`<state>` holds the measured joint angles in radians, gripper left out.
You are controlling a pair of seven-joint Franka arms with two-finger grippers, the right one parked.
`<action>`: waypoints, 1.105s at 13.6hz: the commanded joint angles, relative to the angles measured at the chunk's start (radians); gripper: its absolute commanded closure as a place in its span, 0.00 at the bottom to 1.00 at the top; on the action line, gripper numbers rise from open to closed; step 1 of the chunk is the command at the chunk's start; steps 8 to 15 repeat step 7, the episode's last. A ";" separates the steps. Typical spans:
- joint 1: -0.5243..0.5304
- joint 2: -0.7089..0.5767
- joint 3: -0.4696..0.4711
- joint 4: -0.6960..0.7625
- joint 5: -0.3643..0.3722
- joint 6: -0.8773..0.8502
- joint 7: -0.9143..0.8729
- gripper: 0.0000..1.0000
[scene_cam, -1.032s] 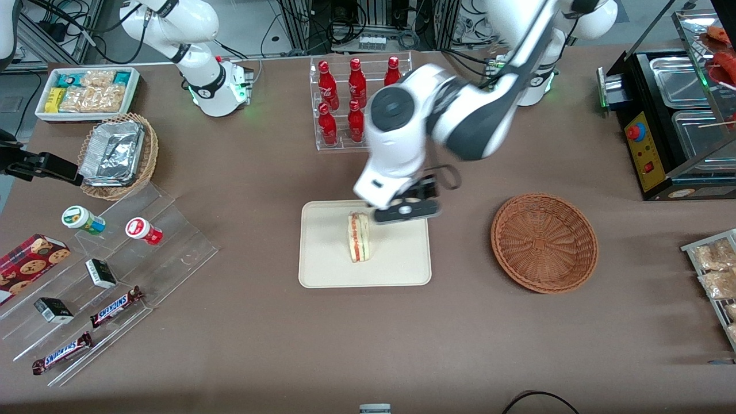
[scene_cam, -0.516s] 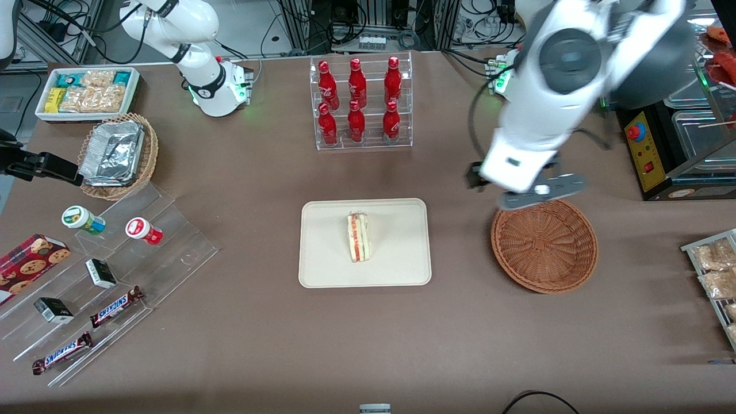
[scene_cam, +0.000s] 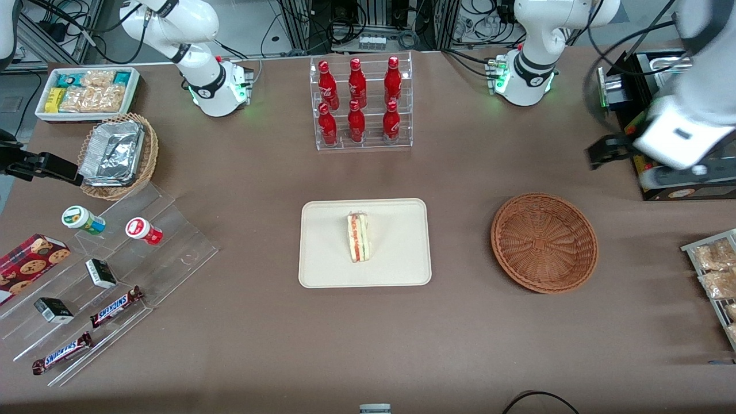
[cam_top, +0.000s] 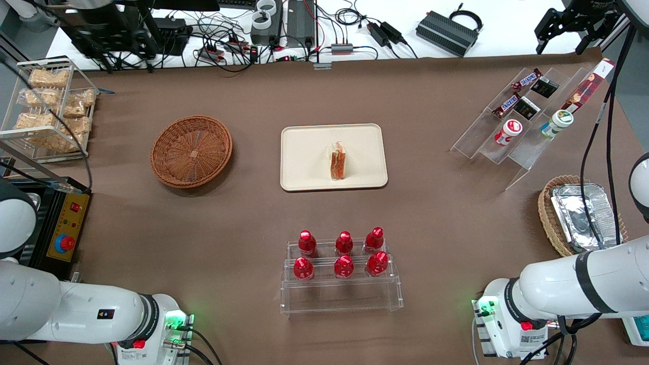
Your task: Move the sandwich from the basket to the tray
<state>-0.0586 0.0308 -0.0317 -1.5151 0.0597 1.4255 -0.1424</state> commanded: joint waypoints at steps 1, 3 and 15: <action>0.026 -0.031 0.050 -0.025 -0.014 -0.008 0.098 0.00; 0.032 -0.022 0.055 -0.014 -0.012 -0.003 0.099 0.00; 0.034 -0.015 0.049 -0.001 -0.012 -0.007 0.099 0.00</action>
